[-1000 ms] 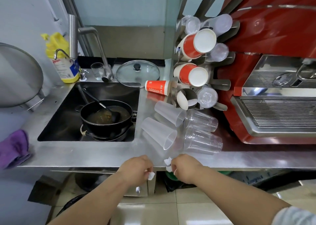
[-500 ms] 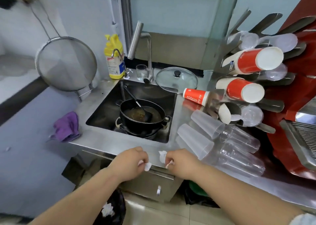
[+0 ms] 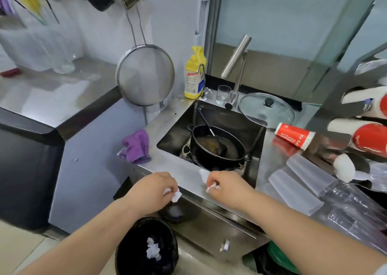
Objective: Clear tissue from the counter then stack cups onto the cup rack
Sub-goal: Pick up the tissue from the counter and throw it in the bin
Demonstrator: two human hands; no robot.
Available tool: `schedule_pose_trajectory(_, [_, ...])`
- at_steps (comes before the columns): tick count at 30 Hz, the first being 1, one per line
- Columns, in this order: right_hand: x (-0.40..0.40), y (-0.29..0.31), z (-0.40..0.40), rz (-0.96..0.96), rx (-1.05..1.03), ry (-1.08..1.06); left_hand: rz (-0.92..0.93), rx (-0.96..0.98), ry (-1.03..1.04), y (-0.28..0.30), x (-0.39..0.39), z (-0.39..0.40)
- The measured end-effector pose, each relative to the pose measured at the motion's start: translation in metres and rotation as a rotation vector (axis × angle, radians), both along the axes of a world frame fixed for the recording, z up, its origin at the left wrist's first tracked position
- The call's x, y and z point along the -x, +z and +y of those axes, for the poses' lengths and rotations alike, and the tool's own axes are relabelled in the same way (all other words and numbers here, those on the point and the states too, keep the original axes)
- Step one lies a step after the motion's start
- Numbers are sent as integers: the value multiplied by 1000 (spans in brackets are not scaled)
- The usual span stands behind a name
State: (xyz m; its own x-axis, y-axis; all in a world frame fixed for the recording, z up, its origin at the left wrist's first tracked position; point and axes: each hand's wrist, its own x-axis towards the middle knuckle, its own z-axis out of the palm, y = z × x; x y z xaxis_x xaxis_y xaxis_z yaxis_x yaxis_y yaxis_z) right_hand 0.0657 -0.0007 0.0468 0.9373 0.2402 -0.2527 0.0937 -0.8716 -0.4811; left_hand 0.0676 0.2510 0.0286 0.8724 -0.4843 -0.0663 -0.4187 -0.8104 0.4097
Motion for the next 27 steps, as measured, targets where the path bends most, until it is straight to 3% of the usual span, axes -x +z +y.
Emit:
schedule_pose_trajectory(14, [-56, 5, 42, -10, -61, 282, -4, 30, 298, 15, 1, 22])
schedule_pose_trajectory(20, [-61, -9, 35, 69, -102, 336, 35, 22, 456, 14, 19, 1])
schedule_pose_trajectory(27, [-36, -34, 37, 128, -151, 335, 92, -11, 496, -12, 51, 1])
